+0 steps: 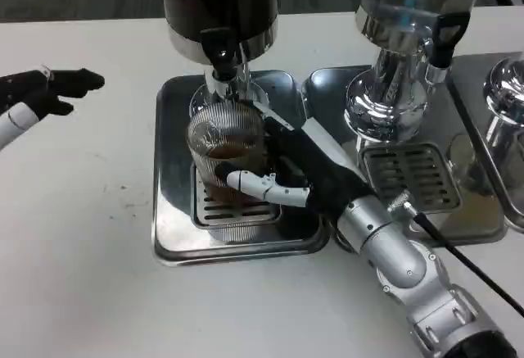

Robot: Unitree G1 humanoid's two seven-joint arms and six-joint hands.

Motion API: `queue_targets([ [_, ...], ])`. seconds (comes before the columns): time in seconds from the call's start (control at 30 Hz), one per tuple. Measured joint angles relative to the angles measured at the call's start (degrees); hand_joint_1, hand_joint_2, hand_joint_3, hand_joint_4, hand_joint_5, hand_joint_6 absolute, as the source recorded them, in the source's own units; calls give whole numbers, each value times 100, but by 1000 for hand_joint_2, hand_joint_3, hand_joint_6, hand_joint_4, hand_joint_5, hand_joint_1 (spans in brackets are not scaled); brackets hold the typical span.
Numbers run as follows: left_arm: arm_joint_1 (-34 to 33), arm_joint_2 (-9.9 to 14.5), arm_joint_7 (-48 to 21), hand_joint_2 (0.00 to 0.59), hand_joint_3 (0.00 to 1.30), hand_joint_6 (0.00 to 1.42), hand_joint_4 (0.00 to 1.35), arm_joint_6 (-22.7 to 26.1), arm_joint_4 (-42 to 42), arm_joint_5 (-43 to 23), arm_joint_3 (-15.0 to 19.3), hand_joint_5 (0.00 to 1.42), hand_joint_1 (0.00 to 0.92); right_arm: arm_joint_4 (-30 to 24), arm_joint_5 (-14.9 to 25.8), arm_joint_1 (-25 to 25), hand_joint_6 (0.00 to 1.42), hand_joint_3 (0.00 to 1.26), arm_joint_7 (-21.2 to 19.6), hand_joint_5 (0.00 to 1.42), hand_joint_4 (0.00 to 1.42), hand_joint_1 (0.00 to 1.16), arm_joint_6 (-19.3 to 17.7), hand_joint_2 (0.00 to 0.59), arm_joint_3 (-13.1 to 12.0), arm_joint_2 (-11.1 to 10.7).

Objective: Grasp the cup under the faucet to collect the drink, then remove the cup.

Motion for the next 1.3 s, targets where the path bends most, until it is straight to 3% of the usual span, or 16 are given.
queue_targets([
  [0.33, -95, -47, -81, 181, 296, 242, 163, -25, 175, 12, -177, 158, 0, -137, -108, 153, 225, 176, -238, 285, 253, 535, 6, 215, 41, 7],
  [0.57, -470, -454, -192, 183, 289, 240, 152, -159, 581, 193, -647, 154, 0, -235, -109, 225, 228, 187, -297, 288, 265, 535, 29, 215, 49, 10],
  [0.87, -854, -770, -80, 181, 283, 239, 157, -240, 1288, 504, -902, 153, 0, -336, -123, 287, 230, 187, -300, 293, 264, 535, 60, 215, 65, 8],
  [1.3, -875, -809, 27, 167, 274, 239, 160, -332, 1409, 664, -927, 164, 0, -560, -221, 488, 305, 266, -588, 416, 395, 572, 136, 230, 57, 28],
])
